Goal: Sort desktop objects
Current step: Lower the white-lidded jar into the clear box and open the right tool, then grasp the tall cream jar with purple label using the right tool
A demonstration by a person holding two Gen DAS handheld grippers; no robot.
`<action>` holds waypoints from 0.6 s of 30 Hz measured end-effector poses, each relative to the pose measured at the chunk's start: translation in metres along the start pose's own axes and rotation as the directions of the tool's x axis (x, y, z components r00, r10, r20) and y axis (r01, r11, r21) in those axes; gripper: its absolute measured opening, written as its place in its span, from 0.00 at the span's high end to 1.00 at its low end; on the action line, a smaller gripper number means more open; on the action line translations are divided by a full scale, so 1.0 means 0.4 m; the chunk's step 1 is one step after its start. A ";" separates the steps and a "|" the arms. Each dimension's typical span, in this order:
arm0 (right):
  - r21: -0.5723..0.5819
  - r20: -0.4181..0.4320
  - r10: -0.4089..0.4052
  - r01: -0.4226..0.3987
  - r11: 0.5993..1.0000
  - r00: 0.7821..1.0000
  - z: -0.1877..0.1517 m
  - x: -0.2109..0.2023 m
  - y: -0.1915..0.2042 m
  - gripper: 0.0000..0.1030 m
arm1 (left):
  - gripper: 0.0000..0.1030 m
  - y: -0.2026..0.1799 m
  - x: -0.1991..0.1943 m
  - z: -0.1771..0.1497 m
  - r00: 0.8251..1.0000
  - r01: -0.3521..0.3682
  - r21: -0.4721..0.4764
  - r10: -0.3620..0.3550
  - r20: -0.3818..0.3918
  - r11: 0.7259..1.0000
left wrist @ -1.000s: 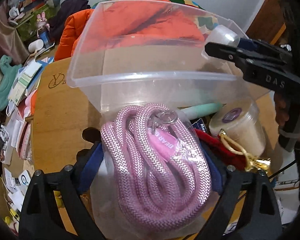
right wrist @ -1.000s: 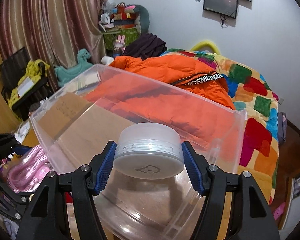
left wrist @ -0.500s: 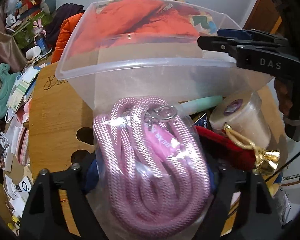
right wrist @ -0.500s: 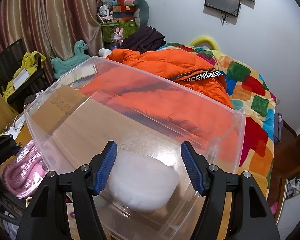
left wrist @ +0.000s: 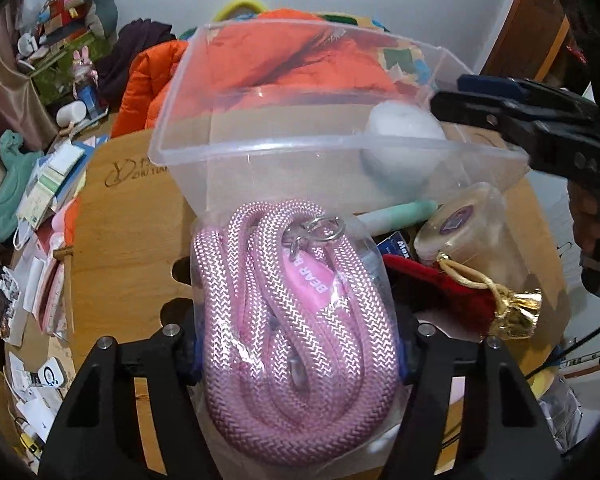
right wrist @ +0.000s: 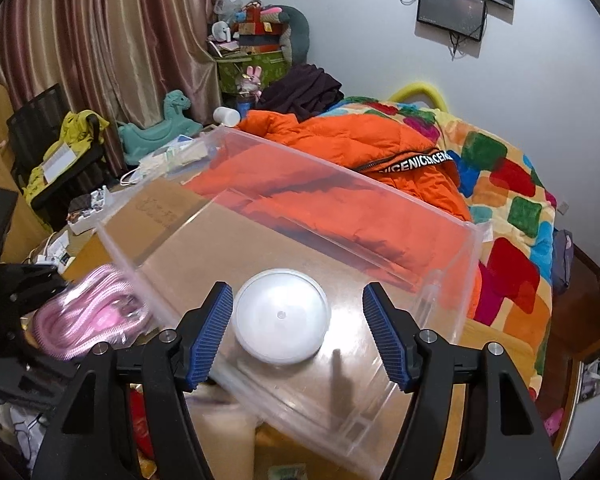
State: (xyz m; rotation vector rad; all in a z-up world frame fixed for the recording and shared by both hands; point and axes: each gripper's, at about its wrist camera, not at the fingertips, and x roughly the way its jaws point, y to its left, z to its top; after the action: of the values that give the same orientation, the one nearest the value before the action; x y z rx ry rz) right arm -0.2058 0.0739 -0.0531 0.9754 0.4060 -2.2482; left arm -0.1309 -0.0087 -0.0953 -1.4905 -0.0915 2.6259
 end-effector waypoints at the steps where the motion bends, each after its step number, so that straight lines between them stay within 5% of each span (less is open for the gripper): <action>1: 0.000 0.004 0.006 -0.006 1.000 1.000 -0.004 -0.011 0.003 0.37 | 0.36 0.000 -0.006 0.000 1.000 0.002 -0.001 -0.002 0.007 1.000; 18: -0.095 -0.011 0.033 -0.034 0.995 0.999 -0.136 -0.113 0.073 0.34 | 0.41 -0.025 -0.103 -0.004 0.995 0.024 0.013 -0.025 0.099 1.000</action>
State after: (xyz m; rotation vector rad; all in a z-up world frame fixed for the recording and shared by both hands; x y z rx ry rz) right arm -0.1339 0.0994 -0.0572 0.9368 0.4929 -2.1744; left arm -0.1077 -0.0045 -0.0599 -1.3463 -0.1025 2.6757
